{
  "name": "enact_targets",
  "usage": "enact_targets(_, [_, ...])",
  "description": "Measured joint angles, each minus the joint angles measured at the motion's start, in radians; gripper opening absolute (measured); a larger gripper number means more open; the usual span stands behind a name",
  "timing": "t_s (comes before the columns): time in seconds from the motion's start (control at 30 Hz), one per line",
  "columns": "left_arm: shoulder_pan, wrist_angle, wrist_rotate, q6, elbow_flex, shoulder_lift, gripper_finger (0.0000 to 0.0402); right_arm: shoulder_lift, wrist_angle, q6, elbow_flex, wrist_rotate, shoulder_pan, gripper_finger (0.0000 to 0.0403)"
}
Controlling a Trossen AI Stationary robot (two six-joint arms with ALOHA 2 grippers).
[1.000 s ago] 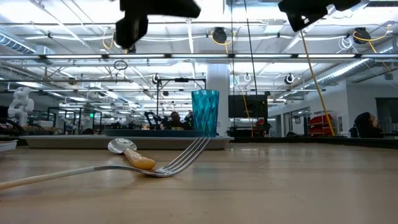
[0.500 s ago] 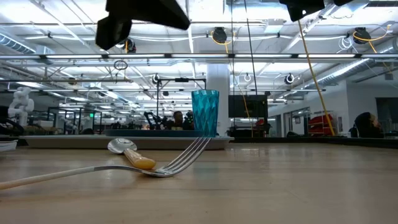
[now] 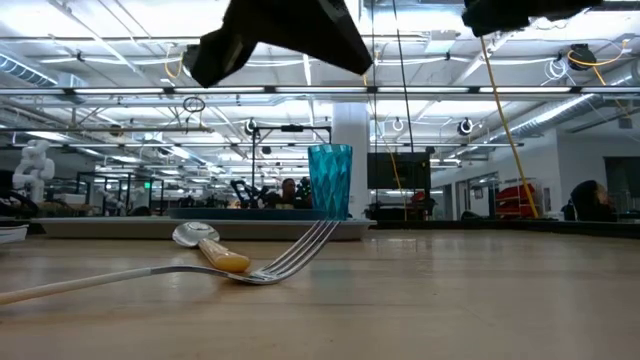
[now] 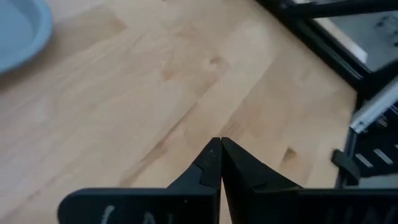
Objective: Pick and place plate/cup/fork/spoon on tray
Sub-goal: Put the yellow spoon on the light blue tray to the left of the blue plate
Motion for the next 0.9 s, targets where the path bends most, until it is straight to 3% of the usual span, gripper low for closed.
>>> enact_targets(0.17, [0.011,-0.053,0.000,-0.106,0.020,0.026,0.0007,-0.012,-0.089,0.002,-0.001,0.000,0.000,0.0080])
enact_targets(0.4, [0.002,-0.031,0.016,-0.113,0.018,0.053,0.0008,-0.031,-0.199,0.032,0.000,-0.001,0.000,0.0080])
enact_targets(0.9, [-0.001,-0.159,0.016,-0.247,0.018,0.060,0.0008,-0.036,-0.238,0.057,0.000,-0.004,0.002,0.0080])
